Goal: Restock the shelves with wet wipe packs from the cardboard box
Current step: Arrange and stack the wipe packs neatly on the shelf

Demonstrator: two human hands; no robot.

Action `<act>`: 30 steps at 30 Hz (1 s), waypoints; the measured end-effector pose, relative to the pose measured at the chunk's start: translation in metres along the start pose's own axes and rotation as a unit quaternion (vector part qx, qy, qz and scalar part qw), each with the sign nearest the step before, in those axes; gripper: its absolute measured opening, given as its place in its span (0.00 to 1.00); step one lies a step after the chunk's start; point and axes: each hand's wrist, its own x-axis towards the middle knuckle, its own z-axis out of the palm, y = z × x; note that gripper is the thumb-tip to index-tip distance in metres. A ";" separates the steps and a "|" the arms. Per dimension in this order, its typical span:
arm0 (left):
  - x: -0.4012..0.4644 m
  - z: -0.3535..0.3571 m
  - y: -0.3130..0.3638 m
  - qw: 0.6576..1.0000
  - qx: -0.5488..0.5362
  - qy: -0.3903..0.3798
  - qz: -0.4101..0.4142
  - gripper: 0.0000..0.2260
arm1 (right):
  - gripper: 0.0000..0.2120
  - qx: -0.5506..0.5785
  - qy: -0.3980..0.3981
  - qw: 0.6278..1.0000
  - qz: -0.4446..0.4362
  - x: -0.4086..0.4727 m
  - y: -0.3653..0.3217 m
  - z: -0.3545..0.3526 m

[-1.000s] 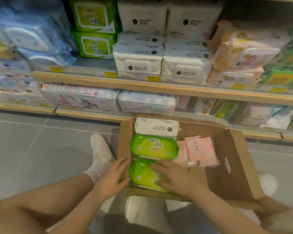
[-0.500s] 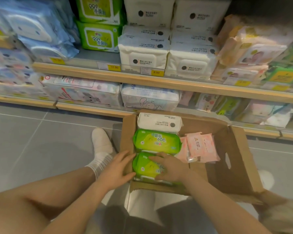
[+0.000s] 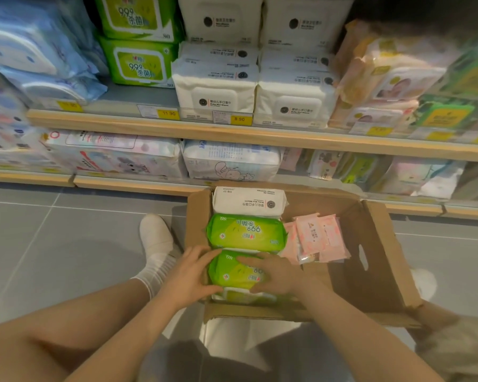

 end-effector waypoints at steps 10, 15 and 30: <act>0.012 0.009 0.006 0.999 0.030 0.003 0.036 0.27 | 0.48 -0.086 0.030 0.996 -0.004 -0.009 0.006 0.006; 0.018 -0.006 0.018 0.997 -0.054 -0.050 -0.028 0.37 | 0.44 -0.003 0.052 0.999 -0.012 -0.013 0.003 -0.012; 0.022 -0.116 0.080 0.868 -0.463 0.043 -0.174 0.46 | 0.51 0.013 0.104 0.993 -0.060 -0.069 -0.062 -0.135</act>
